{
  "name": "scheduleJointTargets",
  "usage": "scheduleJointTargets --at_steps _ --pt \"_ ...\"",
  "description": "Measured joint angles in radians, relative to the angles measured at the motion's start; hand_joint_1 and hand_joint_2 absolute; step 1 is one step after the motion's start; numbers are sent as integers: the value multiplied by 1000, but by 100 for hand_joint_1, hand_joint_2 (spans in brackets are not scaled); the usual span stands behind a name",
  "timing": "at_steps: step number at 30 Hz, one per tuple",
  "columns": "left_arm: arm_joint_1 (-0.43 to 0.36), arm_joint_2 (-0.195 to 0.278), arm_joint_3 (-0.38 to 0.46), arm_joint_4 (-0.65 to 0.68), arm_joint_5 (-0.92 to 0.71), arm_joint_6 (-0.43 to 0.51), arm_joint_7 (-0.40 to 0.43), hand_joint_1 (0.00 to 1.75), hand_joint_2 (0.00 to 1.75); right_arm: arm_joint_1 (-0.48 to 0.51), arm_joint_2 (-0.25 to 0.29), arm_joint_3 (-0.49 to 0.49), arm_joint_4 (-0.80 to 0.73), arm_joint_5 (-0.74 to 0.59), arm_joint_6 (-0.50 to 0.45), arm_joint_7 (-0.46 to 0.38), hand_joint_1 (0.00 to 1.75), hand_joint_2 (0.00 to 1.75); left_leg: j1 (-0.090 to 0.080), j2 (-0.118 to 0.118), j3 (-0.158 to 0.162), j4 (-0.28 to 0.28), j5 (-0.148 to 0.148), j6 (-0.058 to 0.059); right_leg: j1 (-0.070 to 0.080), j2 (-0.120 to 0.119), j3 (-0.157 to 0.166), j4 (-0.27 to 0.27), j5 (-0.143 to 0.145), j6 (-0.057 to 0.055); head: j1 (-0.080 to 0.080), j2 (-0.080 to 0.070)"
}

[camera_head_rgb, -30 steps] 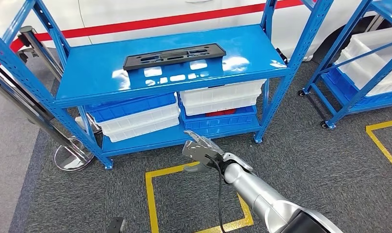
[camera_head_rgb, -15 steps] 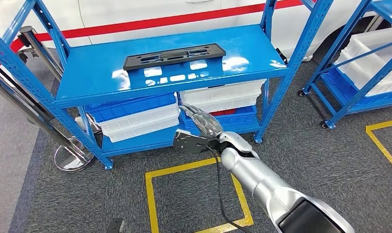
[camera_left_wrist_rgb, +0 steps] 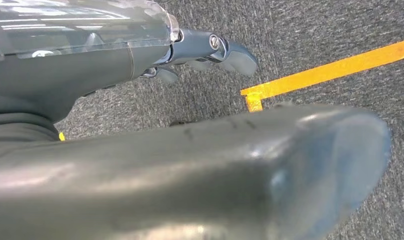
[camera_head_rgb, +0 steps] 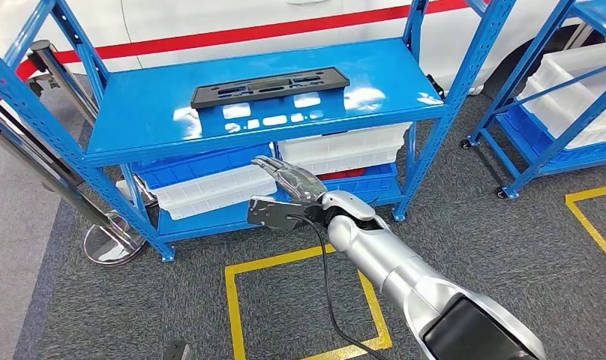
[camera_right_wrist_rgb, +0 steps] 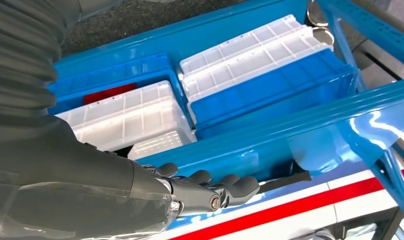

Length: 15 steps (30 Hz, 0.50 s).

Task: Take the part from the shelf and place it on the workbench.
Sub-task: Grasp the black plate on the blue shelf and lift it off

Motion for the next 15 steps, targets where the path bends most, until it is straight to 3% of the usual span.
scheduleJointTargets --at_steps 10,15 --pt "7 0 -1 0 -23 -32 -18 0 0 -4 3 24 3 -29 -3 -13 0 175 -3 0 -4 7 -4 6 -4 0 -1 -1 1 4 0 0" --pt "8 0 -4 0 -29 -33 -13 0 0 -13 3 35 3 -49 -8 -15 0 175 -6 0 -8 6 -13 21 -7 0 1 3 6 18 0 0"
